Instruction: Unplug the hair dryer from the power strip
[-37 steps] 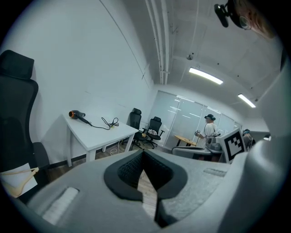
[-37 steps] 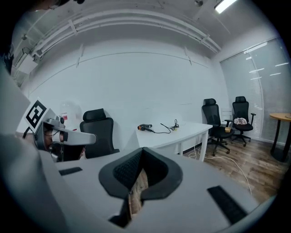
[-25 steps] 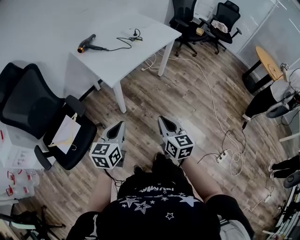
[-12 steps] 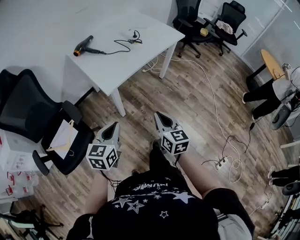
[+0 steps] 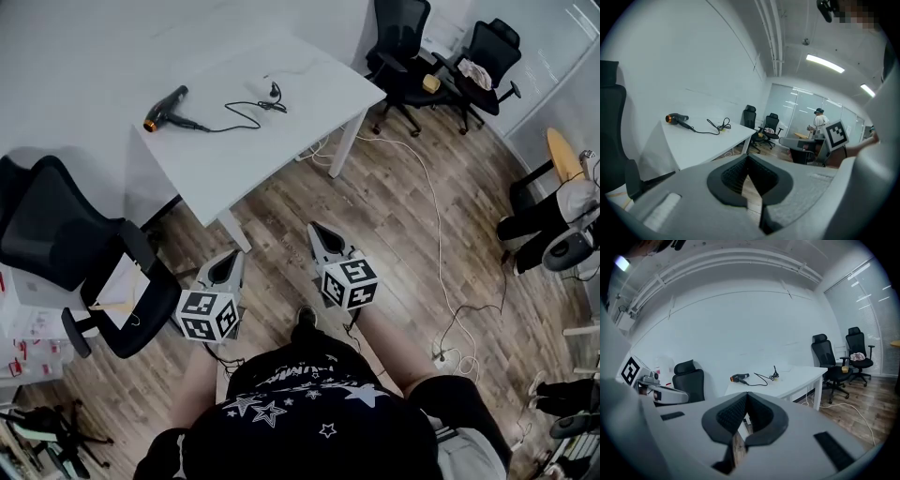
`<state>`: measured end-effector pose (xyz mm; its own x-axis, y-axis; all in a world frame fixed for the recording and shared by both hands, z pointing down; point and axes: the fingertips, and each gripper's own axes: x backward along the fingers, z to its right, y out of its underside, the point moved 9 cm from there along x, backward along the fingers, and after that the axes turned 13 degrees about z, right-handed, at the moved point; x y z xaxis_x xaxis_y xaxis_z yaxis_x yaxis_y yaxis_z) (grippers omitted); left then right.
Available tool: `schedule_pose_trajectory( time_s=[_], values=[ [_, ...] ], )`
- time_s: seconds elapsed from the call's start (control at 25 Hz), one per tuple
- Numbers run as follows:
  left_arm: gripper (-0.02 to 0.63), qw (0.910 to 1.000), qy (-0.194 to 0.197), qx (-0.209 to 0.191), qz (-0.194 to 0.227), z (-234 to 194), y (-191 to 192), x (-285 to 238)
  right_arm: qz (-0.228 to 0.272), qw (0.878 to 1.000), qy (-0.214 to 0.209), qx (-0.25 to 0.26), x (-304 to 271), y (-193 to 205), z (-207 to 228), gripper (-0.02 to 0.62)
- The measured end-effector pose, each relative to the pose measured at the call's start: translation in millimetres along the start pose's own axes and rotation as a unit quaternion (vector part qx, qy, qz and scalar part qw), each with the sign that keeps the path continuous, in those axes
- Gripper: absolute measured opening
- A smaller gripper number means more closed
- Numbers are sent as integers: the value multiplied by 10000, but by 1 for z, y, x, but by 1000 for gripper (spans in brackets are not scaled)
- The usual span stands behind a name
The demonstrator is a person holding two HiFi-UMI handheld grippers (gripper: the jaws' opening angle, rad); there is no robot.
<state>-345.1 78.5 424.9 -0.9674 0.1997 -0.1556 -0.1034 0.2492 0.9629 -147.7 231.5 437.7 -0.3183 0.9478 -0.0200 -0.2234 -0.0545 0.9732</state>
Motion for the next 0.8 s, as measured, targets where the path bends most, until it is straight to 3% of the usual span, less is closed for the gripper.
schedule_pose_trajectory(
  time_s=[0.44,0.8],
  values=[
    [8,9987,-375,306,136,17,0,-74,-131,9996,-132,-220,-26,-7,86,8],
    [8,9987,-411,274,74,10,-7,-103,-251,9988,-106,-413,-53,-1,105,8]
  ],
)
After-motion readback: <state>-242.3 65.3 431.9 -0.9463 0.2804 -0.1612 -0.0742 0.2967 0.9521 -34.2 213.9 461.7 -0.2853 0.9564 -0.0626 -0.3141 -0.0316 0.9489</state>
